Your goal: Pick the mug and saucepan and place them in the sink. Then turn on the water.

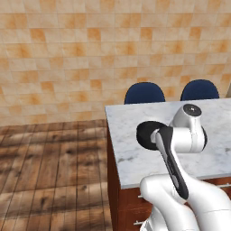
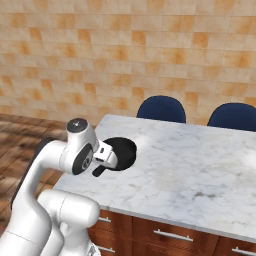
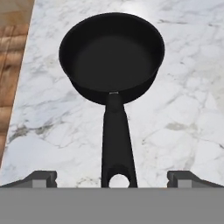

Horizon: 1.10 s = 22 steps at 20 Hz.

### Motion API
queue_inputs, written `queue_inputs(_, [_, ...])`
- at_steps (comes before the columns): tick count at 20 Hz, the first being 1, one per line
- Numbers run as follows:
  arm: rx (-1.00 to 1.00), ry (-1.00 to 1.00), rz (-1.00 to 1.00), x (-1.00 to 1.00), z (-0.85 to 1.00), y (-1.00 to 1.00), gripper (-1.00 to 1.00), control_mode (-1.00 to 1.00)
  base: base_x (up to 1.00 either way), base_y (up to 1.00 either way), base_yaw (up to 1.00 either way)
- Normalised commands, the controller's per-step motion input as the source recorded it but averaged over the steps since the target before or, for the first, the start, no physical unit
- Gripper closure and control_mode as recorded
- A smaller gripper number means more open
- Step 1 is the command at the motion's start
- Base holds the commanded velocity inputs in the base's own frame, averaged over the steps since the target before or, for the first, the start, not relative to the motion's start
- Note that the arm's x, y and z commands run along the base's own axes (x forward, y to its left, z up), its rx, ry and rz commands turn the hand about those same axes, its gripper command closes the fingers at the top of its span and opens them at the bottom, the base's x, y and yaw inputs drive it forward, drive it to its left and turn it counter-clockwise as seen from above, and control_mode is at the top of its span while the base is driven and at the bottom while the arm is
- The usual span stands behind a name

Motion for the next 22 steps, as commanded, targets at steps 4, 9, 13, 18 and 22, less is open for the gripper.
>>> queue_inputs(4, [0.00, 0.00, 0.00, 0.04, -0.19, -0.09, -1.00, -1.00, 0.00, 0.00, 0.00])
queue_inputs(9, [0.00, 0.00, 0.00, 0.12, -0.15, -0.06, -1.00, -1.00, 0.00, 0.00, 0.00])
queue_inputs(13, [0.00, 0.01, 0.00, 0.26, -0.06, 0.00, -1.00, -1.00, 0.00, 0.00, 0.00])
queue_inputs(18, [0.00, 0.01, 0.00, 0.19, -0.06, 0.00, -1.00, -1.00, 0.00, 0.00, 0.00])
queue_inputs(22, [0.00, 0.00, 0.00, 0.07, -0.09, 0.00, -1.00, -1.00, 0.00, 0.00, 0.00])
